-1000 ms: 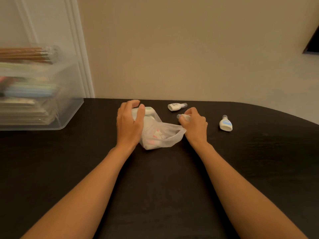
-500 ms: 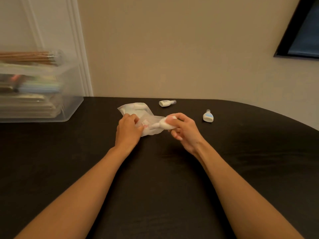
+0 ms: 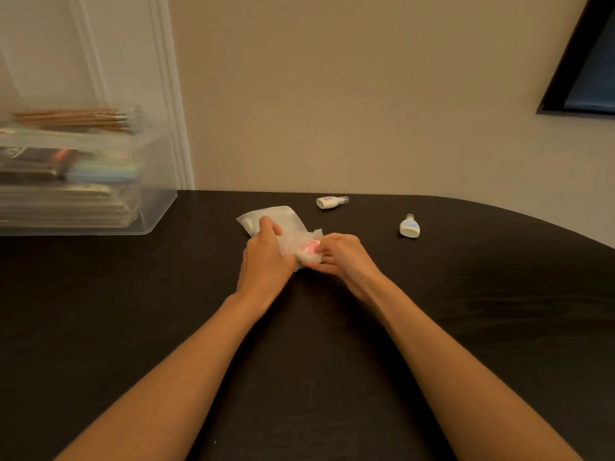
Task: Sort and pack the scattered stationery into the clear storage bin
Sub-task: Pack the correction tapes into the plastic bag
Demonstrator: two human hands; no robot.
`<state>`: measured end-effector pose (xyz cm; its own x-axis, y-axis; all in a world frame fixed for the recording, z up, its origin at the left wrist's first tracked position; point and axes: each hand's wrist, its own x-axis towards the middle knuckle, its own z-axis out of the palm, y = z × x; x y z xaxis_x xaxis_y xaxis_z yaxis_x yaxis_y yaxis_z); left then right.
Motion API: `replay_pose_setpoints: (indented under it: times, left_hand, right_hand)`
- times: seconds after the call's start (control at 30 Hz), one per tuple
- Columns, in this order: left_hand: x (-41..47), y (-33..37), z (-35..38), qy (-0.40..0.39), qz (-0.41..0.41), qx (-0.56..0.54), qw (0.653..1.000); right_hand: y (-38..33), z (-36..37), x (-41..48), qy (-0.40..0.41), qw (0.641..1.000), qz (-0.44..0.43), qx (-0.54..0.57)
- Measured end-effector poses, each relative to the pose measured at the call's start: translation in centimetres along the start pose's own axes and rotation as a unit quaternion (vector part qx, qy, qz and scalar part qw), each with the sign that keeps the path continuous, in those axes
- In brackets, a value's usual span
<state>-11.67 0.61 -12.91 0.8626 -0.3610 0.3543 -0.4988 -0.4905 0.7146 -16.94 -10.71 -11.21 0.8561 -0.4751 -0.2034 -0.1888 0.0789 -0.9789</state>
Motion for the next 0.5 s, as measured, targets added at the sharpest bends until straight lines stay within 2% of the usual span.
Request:
replay_pose_setpoints:
  times: [0.13,0.23,0.37,0.5]
  left_hand:
    - [0.7,-0.5,0.3,0.009,-0.056,0.064,0.996]
    - [1.2,-1.2,0.1,0.024,-0.049,0.107,0.993]
    - [0.7,-1.3,-0.6,0.07,0.045,0.16,0.984]
    - [0.4,-1.4,-0.5,0.067,0.119,0.132,0.982]
  right_hand:
    - [-0.2,-0.6,-0.4,-0.058,0.996,0.032,-0.067]
    - [-0.1,-0.3,-0.1,-0.053,0.996,0.038,-0.062]
    - [-0.6,0.4,0.2,-0.056,0.997,0.043,-0.02]
    - [-1.0,0.5,-0.1,-0.058,0.994,0.079,0.039]
